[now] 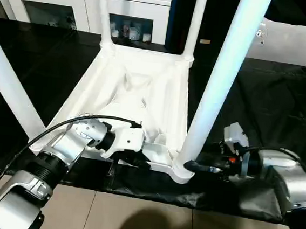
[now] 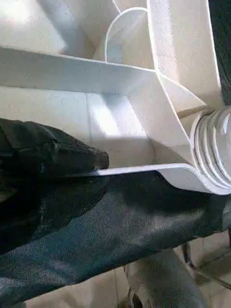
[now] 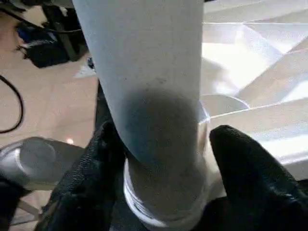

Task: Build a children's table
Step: Rotate leg to tighten

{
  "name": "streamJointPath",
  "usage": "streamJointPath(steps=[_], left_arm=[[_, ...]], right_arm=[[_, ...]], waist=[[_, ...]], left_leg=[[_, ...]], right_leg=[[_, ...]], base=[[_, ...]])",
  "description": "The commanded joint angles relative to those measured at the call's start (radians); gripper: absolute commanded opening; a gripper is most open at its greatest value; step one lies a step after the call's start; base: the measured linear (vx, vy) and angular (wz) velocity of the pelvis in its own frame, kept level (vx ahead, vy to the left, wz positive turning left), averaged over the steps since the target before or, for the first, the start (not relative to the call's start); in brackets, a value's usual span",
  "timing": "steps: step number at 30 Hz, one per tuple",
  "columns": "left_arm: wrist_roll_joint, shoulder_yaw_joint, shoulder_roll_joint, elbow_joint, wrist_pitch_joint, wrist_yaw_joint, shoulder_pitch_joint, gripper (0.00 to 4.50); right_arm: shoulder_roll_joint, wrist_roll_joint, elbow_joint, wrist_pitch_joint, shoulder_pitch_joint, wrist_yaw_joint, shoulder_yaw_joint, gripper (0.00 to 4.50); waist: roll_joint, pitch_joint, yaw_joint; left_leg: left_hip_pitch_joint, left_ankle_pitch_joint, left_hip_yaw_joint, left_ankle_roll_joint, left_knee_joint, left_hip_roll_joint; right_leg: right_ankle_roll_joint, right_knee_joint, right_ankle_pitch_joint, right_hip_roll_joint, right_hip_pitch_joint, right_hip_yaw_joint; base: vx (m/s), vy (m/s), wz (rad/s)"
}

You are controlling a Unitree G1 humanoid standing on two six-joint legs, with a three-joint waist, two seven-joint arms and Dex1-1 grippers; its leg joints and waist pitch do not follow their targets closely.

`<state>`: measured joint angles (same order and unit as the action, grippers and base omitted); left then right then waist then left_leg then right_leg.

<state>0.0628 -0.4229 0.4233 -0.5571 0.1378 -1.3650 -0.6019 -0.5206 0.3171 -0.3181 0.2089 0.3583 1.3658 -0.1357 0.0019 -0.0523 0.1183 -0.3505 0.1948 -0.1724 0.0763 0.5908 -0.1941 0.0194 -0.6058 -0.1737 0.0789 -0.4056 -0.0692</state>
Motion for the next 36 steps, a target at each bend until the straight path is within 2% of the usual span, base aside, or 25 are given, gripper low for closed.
streamJointPath(steps=[1, 7, 10, 12, 14, 15, 16, 17, 19, 20, 21, 22, 24, 25, 26, 27, 28, 29, 31, 32, 33, 36], left_arm=[[0.022, -0.049, -0.010, -0.002, 0.034, -0.050, -0.017, 0.00], [0.017, -0.048, -0.010, -0.011, 0.041, -0.052, -0.017, 0.00], [-0.005, -0.033, -0.019, 0.003, 0.015, -0.051, -0.009, 0.00], [-0.005, -0.033, -0.019, 0.003, 0.015, -0.051, -0.009, 0.00], [-0.021, -0.004, -0.053, 0.025, -0.058, 0.013, 0.005, 0.00], [-0.022, 0.009, -0.073, 0.031, -0.094, 0.056, 0.012, 0.00], [-0.022, 0.014, -0.080, 0.033, -0.106, 0.072, 0.014, 0.00], [-0.021, 0.023, -0.096, 0.038, -0.136, 0.107, 0.018, 0.00], [-0.011, 0.031, -0.113, 0.042, -0.184, 0.155, 0.019, 0.00], [0.001, 0.038, -0.136, 0.041, -0.229, 0.210, 0.016, 0.00], [0.002, 0.039, -0.139, 0.040, -0.233, 0.216, 0.015, 0.00], [0.010, 0.063, -0.201, 0.017, -0.295, 0.334, -0.005, 0.00], [0.013, 0.076, -0.234, -0.001, -0.317, 0.396, -0.018, 0.00], [0.013, 0.090, -0.265, -0.020, -0.332, 0.450, -0.031, 0.00], [0.013, 0.096, -0.283, -0.030, -0.341, 0.479, -0.039, 0.00], [0.015, 0.101, -0.301, -0.044, -0.344, 0.508, -0.048, 0.00], [0.026, 0.104, -0.320, -0.058, -0.341, 0.539, -0.056, 0.00], [0.033, 0.104, -0.325, -0.061, -0.338, 0.548, -0.058, 0.00], [0.041, 0.105, -0.329, -0.058, -0.342, 0.555, -0.057, 0.00], [0.049, 0.106, -0.330, -0.045, -0.348, 0.552, -0.052, 0.00], [0.054, 0.102, -0.323, -0.037, -0.346, 0.544, -0.047, 0.00], [0.068, 0.076, -0.282, -0.043, -0.288, 0.511, -0.041, 0.00]], right_arm=[[0.000, 0.016, 0.001, 0.023, 0.018, 0.031, -0.013, 2.72], [0.004, 0.050, 0.012, 0.072, 0.012, 0.044, -0.007, 2.12], [0.015, 0.095, 0.046, 0.126, 0.003, 0.039, 0.012, 2.04], [0.015, 0.095, 0.046, 0.126, 0.003, 0.039, 0.012, 2.02], [0.053, 0.113, 0.106, 0.193, -0.024, -0.051, 0.027, 2.00], [0.081, 0.090, 0.119, 0.211, -0.028, -0.135, 0.031, 2.00], [0.092, 0.079, 0.123, 0.216, -0.029, -0.171, 0.032, 2.00], [0.119, 0.054, 0.126, 0.233, -0.026, -0.251, 0.037, 2.00], [0.152, 0.016, 0.122, 0.236, -0.017, -0.344, 0.041, 2.00], [0.189, -0.024, 0.106, 0.252, -0.002, -0.449, 0.050, 1.99], [0.193, -0.027, 0.104, 0.254, 0.000, -0.459, 0.052, 1.99], [0.264, -0.080, 0.057, 0.286, 0.037, -0.650, 0.087, 1.99], [0.299, -0.088, 0.030, 0.294, 0.058, -0.728, 0.110, 1.99], [0.327, -0.092, 0.005, 0.286, 0.074, -0.789, 0.131, 1.99], [0.338, -0.103, -0.007, 0.269, 0.082, -0.818, 0.136, 1.99], [0.344, -0.120, -0.021, 0.238, 0.089, -0.837, 0.132, 1.99], [0.352, -0.134, -0.029, 0.207, 0.091, -0.855, 0.127, 1.99], [0.358, -0.130, -0.028, 0.204, 0.090, -0.862, 0.128, 2.32], [0.366, -0.126, -0.019, 0.208, 0.086, -0.871, 0.132, 2.32], [0.382, -0.112, 0.003, 0.205, 0.077, -0.865, 0.146, 2.65], [0.386, -0.110, 0.018, 0.193, 0.069, -0.855, 0.150, 2.70], [0.358, -0.098, 0.045, 0.170, 0.050, -0.809, 0.152, 2.85]], waist=[[-0.010, 0.064, -0.003], [-0.010, 0.064, -0.001], [-0.010, 0.064, -0.001], [-0.010, 0.065, 0.000], [-0.010, 0.064, 0.000], [-0.010, 0.063, 0.000], [-0.007, 0.060, -0.004], [-0.008, 0.058, -0.012], [-0.007, 0.053, -0.019], [-0.010, 0.053, -0.032], [-0.010, 0.053, -0.032], [-0.009, 0.053, -0.049], [-0.009, 0.054, -0.067], [-0.010, 0.055, -0.070], [-0.009, 0.057, -0.074], [-0.010, 0.058, -0.074], [-0.011, 0.061, -0.072], [-0.011, 0.064, -0.071], [-0.009, 0.067, -0.067], [-0.010, 0.069, -0.066], [-0.008, 0.068, -0.064], [-0.009, 0.066, -0.061]], left_leg=[[-0.001, 0.181, 0.003, -0.058, -0.068, -0.037], [0.000, 0.180, 0.003, -0.054, -0.068, -0.037], [0.000, 0.180, 0.003, -0.052, -0.068, -0.036], [0.000, 0.178, 0.003, -0.050, -0.068, -0.037], [0.000, 0.174, 0.002, -0.049, -0.068, -0.037], [0.000, 0.172, 0.003, -0.048, -0.069, -0.038], [-0.002, 0.182, 0.004, -0.037, -0.073, -0.037], [0.003, 0.216, 0.006, -0.019, -0.075, -0.032], [-0.001, 0.238, 0.008, -0.008, -0.078, -0.029], [0.001, 0.252, 0.011, 0.004, -0.077, -0.026], [0.001, 0.252, 0.011, 0.004, -0.077, -0.026], [-0.004, 0.256, 0.015, 0.013, -0.078, -0.022], [-0.003, 0.261, 0.015, 0.013, -0.072, -0.016], [-0.003, 0.256, 0.015, 0.012, -0.070, -0.014], [0.000, 0.253, 0.013, 0.001, -0.068, -0.014], [0.000, 0.246, 0.013, -0.006, -0.067, -0.014], [-0.004, 0.220, 0.010, -0.025, -0.067, -0.016], [-0.009, 0.188, 0.010, -0.037, -0.068, -0.017], [-0.009, 0.155, 0.008, -0.046, -0.067, -0.019], [-0.012, 0.131, 0.007, -0.056, -0.067, -0.019], [-0.012, 0.123, 0.006, -0.062, -0.067, -0.020], [-0.010, 0.138, 0.006, -0.069, -0.070, -0.022]], right_leg=[[0.198, 0.074, -0.268, 0.064, 0.054, 0.043], [0.190, 0.075, -0.278, 0.065, 0.054, 0.044], [0.192, 0.075, -0.278, 0.064, 0.054, 0.043], [0.192, 0.074, -0.276, 0.065, 0.054, 0.043], [0.193, 0.073, -0.267, 0.064, 0.054, 0.045], [0.193, 0.073, -0.267, 0.064, 0.053, 0.045], [0.183, 0.076, -0.290, 0.063, 0.052, 0.045], [0.157, 0.087, -0.385, 0.066, 0.050, 0.042], [0.132, 0.094, -0.447, 0.064, 0.050, 0.041], [0.102, 0.102, -0.520, 0.067, 0.047, 0.040], [0.102, 0.102, -0.520, 0.067, 0.047, 0.040], [0.084, 0.104, -0.545, 0.064, 0.047, 0.035], [0.074, 0.110, -0.570, 0.062, 0.044, 0.032], [0.072, 0.112, -0.571, 0.063, 0.043, 0.032], [0.073, 0.114, -0.562, 0.061, 0.039, 0.034], [0.076, 0.114, -0.545, 0.060, 0.040, 0.035], [0.091, 0.108, -0.480, 0.060, 0.042, 0.038], [0.106, 0.100, -0.409, 0.057, 0.049, 0.040], [0.127, 0.092, -0.331, 0.056, 0.051, 0.042], [0.149, 0.084, -0.270, 0.056, 0.057, 0.042], [0.162, 0.083, -0.241, 0.057, 0.057, 0.042], [0.165, 0.086, -0.261, 0.059, 0.059, 0.041]], base=[[0.000, 0.000, 0.00], [0.000, 0.000, 0.00], [0.000, 0.000, 0.00], [0.000, 0.000, 0.00], [0.000, 0.000, 0.00], [0.000, 0.000, 0.00], [0.000, 0.000, 0.00], [0.000, 0.000, 0.00], [0.000, 0.000, 0.00], [0.000, 0.000, 0.00], [0.000, 0.000, 0.00], [0.000, 0.000, 0.00], [0.000, 0.000, 0.00], [0.000, 0.000, 0.00], [0.000, 0.000, 0.00], [0.000, 0.000, 0.00], [0.000, 0.000, 0.00], [0.000, 0.000, 0.00], [0.000, 0.000, 0.00], [0.000, 0.000, 0.00], [0.000, 0.000, 0.00], [0.000, 0.000, 0.00]])
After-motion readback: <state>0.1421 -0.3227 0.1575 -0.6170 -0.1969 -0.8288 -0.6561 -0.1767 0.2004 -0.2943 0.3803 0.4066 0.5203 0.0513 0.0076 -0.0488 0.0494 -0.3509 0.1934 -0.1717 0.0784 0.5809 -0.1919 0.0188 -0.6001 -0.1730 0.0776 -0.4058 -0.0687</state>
